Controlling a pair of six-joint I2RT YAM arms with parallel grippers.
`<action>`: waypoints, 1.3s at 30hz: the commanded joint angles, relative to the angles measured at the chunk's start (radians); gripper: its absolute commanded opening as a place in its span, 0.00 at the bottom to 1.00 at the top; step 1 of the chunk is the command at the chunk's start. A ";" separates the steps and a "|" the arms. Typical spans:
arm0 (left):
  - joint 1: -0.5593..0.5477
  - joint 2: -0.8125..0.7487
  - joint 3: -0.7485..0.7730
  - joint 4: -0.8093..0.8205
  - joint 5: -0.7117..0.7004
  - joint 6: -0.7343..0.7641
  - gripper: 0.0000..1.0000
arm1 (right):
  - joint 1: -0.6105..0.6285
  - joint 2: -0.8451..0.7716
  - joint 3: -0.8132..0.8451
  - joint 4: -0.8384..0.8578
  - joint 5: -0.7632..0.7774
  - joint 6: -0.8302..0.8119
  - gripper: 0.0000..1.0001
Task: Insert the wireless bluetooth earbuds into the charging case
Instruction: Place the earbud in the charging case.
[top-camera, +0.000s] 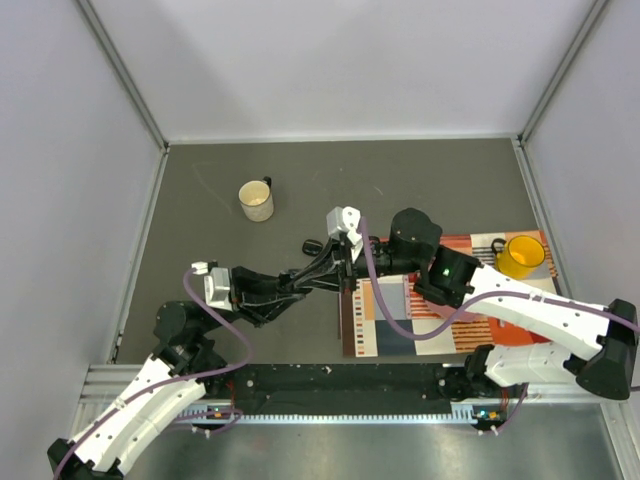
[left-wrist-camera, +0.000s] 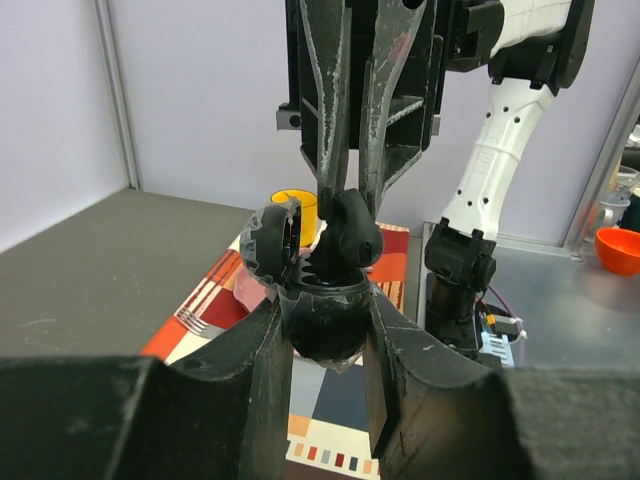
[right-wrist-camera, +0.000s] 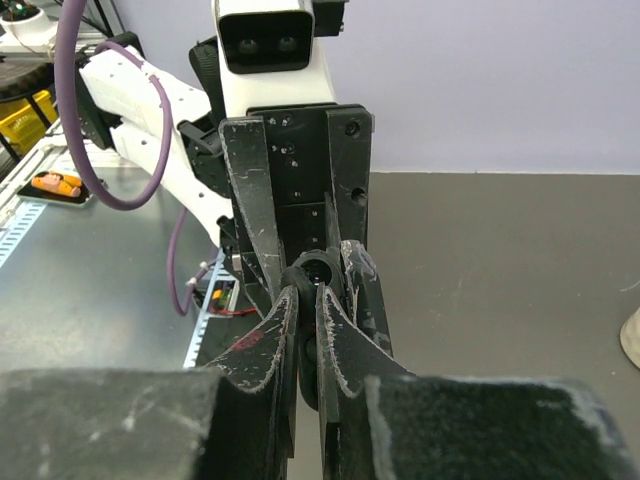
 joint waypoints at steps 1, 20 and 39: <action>-0.004 0.006 0.018 0.066 0.006 -0.013 0.00 | 0.026 0.017 0.062 0.022 -0.015 -0.020 0.00; -0.004 -0.003 0.012 0.063 -0.009 -0.011 0.00 | 0.081 0.052 0.105 -0.100 0.148 -0.127 0.00; -0.004 -0.010 0.010 0.046 -0.016 0.001 0.00 | 0.081 -0.022 0.057 -0.007 0.208 -0.130 0.00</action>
